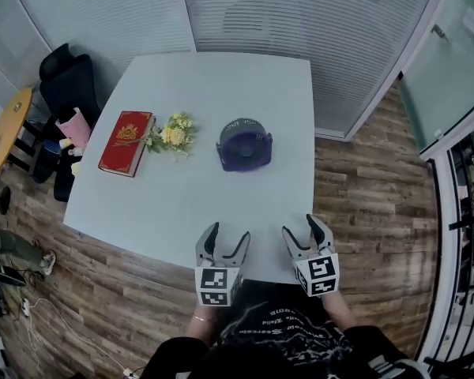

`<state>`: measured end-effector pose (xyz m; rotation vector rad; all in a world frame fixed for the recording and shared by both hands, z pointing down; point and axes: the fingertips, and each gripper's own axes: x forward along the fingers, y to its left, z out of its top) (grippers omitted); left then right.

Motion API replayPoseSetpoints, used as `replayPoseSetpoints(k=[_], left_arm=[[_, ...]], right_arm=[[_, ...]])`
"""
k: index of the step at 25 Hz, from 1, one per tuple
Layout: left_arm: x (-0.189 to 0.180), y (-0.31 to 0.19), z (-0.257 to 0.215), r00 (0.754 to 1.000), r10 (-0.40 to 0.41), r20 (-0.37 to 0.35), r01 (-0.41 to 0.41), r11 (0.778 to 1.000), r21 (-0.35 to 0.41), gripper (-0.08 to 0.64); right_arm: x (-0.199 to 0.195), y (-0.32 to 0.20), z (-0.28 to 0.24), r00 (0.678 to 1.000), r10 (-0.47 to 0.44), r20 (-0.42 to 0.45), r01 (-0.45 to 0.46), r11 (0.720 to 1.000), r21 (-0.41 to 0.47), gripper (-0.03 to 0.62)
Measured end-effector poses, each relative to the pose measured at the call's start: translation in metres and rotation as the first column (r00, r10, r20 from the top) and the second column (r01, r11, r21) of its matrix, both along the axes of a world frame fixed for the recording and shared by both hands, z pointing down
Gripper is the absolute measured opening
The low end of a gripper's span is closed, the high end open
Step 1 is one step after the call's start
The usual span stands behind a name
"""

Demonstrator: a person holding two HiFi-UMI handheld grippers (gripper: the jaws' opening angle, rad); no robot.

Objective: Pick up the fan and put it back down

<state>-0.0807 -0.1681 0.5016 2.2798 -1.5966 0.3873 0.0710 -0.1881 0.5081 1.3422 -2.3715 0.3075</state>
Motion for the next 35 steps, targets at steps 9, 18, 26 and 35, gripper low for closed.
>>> replayPoseSetpoints(k=[9, 18, 26, 35], left_arm=[[-0.01, -0.027, -0.007, 0.998, -0.052, 0.022, 0.052, 0.998, 0.021, 0.35], [-0.022, -0.068, -0.01, 0.991, -0.09, 0.102, 0.088, 0.996, 0.018, 0.341], [-0.048, -0.116, 0.006, 0.986, -0.127, 0.108, 0.13, 0.991, -0.029, 0.341], [-0.067, -0.174, 0.055, 0.982, -0.101, 0.161, 0.122, 0.985, -0.123, 0.339]], right_arm=[[-0.017, -0.032, -0.014, 0.997, -0.074, 0.014, 0.073, 0.997, 0.035, 0.267], [-0.02, -0.094, -0.027, 0.986, -0.153, -0.061, 0.158, 0.984, 0.082, 0.267], [-0.025, -0.152, -0.009, 0.98, -0.191, -0.06, 0.191, 0.981, 0.01, 0.266], [-0.036, -0.215, 0.036, 0.96, -0.242, -0.141, 0.233, 0.97, -0.075, 0.262]])
